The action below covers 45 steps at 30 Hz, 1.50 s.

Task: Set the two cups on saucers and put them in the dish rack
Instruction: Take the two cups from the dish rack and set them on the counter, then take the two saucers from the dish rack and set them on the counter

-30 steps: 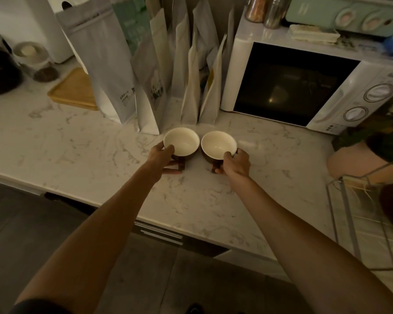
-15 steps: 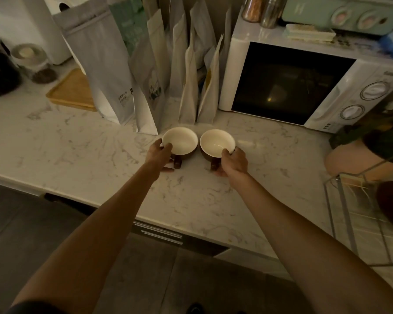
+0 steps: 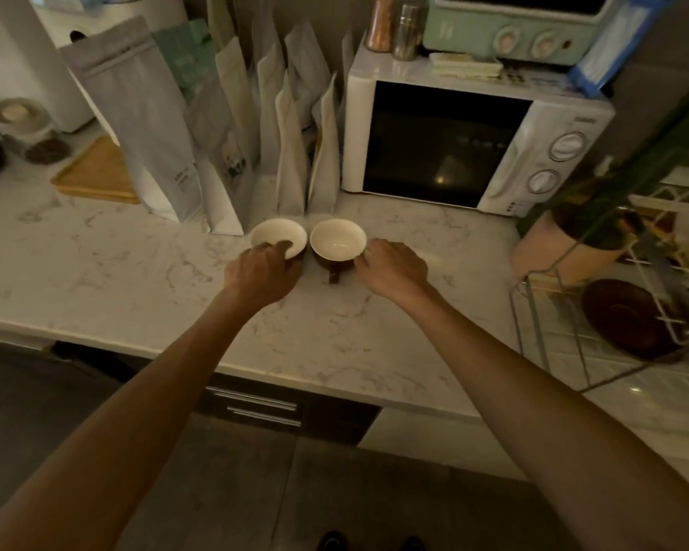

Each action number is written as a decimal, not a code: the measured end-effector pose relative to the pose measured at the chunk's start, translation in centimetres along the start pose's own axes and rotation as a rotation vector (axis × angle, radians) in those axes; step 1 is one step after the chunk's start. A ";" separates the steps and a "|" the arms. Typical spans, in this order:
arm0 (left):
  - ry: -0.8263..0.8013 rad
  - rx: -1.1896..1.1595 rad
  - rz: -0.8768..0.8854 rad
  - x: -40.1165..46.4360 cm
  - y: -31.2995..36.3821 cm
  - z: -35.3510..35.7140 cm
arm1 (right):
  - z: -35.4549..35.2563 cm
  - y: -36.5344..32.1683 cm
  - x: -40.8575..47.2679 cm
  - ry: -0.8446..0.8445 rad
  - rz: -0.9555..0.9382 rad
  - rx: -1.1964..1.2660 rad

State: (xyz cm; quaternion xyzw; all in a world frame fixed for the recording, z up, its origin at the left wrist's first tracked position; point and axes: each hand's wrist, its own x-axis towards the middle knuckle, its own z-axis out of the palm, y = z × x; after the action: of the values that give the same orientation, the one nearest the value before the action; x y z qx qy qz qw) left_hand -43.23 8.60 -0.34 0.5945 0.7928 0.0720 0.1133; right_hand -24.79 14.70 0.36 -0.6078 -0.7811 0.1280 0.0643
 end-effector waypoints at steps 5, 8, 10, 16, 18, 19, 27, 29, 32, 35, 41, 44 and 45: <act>-0.184 0.165 0.292 -3.8 3.8 -0.4 | -3.5 2.6 -4.8 -0.130 -0.180 -0.156; -0.395 0.240 0.329 -6.4 6.4 -0.6 | -4.9 5.1 -7.8 -0.312 -0.236 -0.197; -0.451 0.222 0.365 -8.3 8.3 -0.5 | -5.6 6.9 -10.0 -0.420 -0.242 -0.190; -0.465 0.165 0.552 -15.2 14.3 0.2 | -8.5 12.0 -17.8 -0.580 -0.251 -0.067; -0.542 0.124 0.611 -17.4 16.4 0.4 | -9.4 14.3 -20.4 -0.596 -0.231 -0.017; -0.576 0.097 0.651 -18.4 17.7 0.4 | -9.9 15.6 -21.6 -0.608 -0.214 -0.003; -0.586 -0.187 0.818 -22.3 28.4 4.2 | -13.8 26.4 -26.1 -0.538 0.081 0.013; -0.587 -0.336 0.742 -22.5 30.9 5.5 | -14.5 28.8 -26.3 -0.452 0.147 0.019; -0.625 -0.628 0.504 -22.1 34.5 7.4 | -15.0 32.0 -26.0 -0.258 0.232 0.153; -0.535 -0.802 0.334 -21.2 37.5 8.4 | -14.6 34.7 -24.9 -0.058 0.328 0.380; -0.355 -1.109 -0.050 -17.1 41.3 10.3 | -12.7 38.2 -21.1 0.209 0.548 0.749; -0.286 -1.185 -0.169 -15.0 42.2 10.9 | -11.8 39.1 -19.2 0.239 0.615 0.832; -0.270 -1.195 -0.191 -14.2 42.4 11.2 | -11.5 39.3 -18.7 0.235 0.630 0.859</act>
State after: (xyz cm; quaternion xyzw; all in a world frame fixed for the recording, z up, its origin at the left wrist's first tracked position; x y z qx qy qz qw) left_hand 2.83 6.73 0.79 0.3584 0.6438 0.4174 0.5318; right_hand 19.54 7.03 1.48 -0.7416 -0.4259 0.3800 0.3523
